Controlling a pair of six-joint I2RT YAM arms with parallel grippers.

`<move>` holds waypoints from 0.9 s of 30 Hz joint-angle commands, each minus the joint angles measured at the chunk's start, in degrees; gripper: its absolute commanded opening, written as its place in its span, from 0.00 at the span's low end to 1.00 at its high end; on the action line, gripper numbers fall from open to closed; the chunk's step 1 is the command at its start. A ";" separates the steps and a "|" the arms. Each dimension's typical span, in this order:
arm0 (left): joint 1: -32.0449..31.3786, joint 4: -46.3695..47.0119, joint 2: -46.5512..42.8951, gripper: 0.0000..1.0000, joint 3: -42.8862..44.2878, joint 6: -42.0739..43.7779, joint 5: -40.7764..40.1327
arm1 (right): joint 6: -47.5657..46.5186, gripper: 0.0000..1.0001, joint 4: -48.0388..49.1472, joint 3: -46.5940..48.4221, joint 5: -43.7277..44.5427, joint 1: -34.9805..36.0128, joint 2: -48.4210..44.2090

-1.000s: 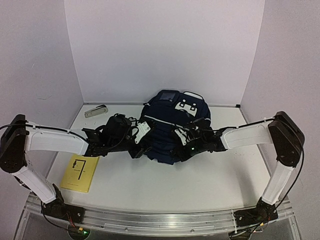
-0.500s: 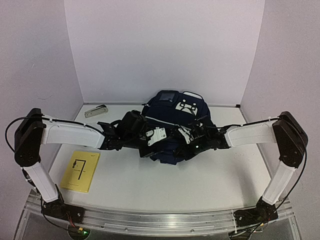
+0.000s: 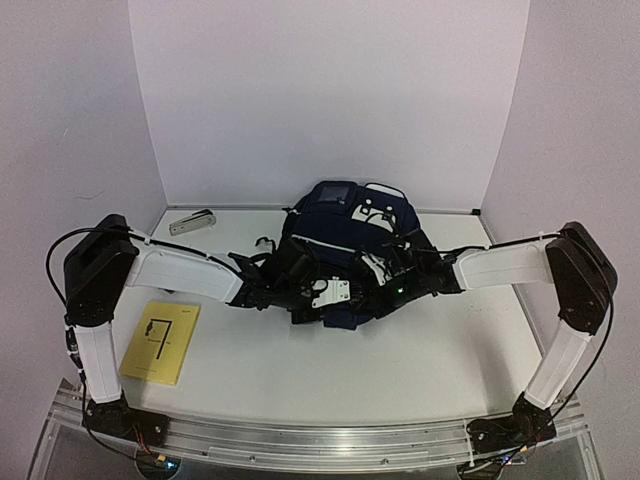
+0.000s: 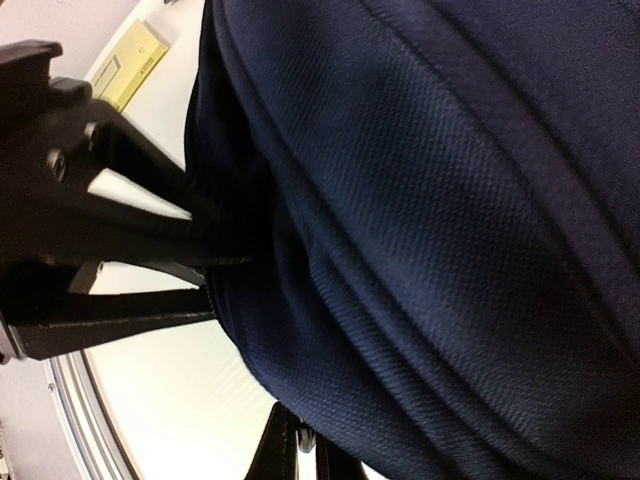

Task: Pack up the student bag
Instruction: Zip the student bag at the center of the board.

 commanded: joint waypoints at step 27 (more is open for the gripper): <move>-0.04 2.28 -4.51 0.00 -2.61 -2.39 -6.20 | -4.11 0.06 -8.05 -2.98 -7.67 -8.30 -3.60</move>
